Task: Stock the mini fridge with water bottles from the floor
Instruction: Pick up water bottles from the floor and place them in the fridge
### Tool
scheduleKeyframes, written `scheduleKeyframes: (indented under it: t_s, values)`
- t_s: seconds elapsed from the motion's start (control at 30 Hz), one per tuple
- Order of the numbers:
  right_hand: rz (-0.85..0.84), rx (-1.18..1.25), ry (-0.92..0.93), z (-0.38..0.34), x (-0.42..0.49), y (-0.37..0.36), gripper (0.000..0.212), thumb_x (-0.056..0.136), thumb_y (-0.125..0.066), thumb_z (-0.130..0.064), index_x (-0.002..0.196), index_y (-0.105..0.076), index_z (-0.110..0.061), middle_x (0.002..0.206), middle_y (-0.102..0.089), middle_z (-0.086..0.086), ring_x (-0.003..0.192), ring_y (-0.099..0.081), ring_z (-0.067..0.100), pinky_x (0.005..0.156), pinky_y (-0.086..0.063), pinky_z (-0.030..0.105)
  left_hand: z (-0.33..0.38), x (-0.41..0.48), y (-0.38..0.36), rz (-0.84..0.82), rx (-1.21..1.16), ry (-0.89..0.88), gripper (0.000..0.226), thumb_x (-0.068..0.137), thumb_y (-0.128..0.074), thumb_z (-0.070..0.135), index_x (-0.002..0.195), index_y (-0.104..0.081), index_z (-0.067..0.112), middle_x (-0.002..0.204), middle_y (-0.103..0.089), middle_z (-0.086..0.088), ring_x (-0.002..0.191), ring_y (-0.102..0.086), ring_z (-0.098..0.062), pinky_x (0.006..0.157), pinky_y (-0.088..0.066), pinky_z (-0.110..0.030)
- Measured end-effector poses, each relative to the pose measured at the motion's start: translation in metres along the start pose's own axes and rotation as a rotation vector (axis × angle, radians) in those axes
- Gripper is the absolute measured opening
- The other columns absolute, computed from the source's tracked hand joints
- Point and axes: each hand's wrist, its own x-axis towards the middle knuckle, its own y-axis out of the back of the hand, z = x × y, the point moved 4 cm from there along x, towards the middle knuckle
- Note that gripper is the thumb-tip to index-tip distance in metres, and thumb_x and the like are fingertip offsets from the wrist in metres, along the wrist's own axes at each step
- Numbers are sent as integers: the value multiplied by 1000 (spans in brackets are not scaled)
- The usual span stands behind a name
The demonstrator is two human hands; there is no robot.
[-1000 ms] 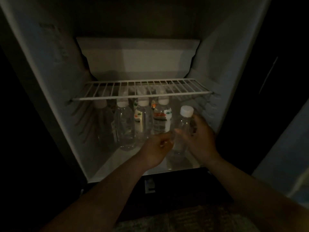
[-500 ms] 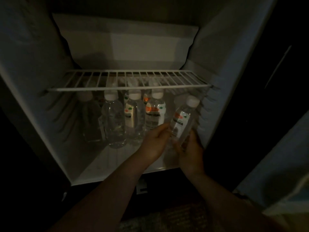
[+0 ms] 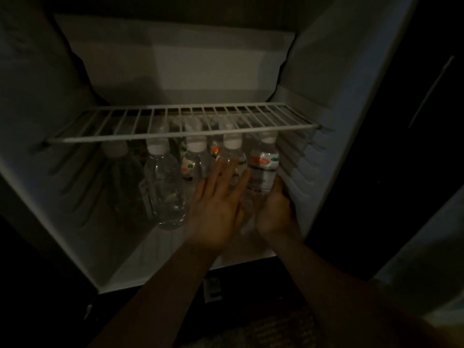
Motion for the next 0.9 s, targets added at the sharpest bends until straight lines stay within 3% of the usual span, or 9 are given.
scheduleKeyframes:
  t_s: [0.1,0.23,0.37,0.53,0.67,0.73,0.83,0.9]
  values:
    - [-11,-10,-25,-6,18,-5,47,96,-47,-24,141,-36,-12,145,-43,11,133,-42,24,110,-29,31,-3,-2,-11,-37,126,-37,61,83,-29,38,140,-42,20,150,-36,-9,138,-30,-28,104,-37,-43]
    - [-121,42,-100,2,31,-17,35,97,-46,-16,127,-51,0,134,-51,19,127,-47,32,106,-37,36,-7,-3,-17,24,182,-98,59,85,-33,39,139,-43,19,150,-35,-9,139,-29,-28,111,-27,-36]
    - [-100,-46,-73,0,38,-21,37,93,-54,-27,123,-57,-7,130,-56,15,122,-53,30,99,-42,34,-9,-3,-16,36,201,-110,57,86,-32,39,138,-45,20,149,-37,-10,137,-36,-28,106,-37,-41]
    - [-119,-84,-97,-2,45,-24,39,92,-54,-33,121,-59,-7,127,-59,16,118,-57,29,95,-48,35,-10,-3,-19,12,195,-102,58,86,-31,39,139,-43,21,151,-34,-8,139,-32,-27,107,-34,-40]
    - [-130,-49,-76,-2,41,-19,36,93,-54,-29,122,-59,-8,127,-59,14,119,-55,28,95,-44,32,-10,-4,-13,5,167,-94,56,86,-31,38,138,-45,22,151,-33,-7,139,-24,-23,105,-36,-39]
    - [-153,-33,-77,-3,35,-16,36,94,-52,-25,125,-56,-7,130,-57,15,121,-53,28,97,-41,31,-9,-5,-11,-14,136,-89,56,89,-30,38,142,-37,23,154,-17,-6,141,-12,-24,109,-24,-37]
    - [-105,-56,-64,-11,26,-3,34,95,-49,-21,124,-57,-5,131,-56,15,122,-51,28,93,-39,27,-11,-7,-14,-106,8,-92,60,95,-28,38,149,-7,27,149,25,5,138,26,-17,114,-3,-33]
    - [-120,-94,-25,-18,17,6,30,95,-48,-16,119,-60,-3,126,-59,16,118,-54,29,88,-40,27,-12,-9,-9,-163,-28,-97,62,97,-31,36,149,1,29,141,38,12,132,36,-11,116,1,-32]
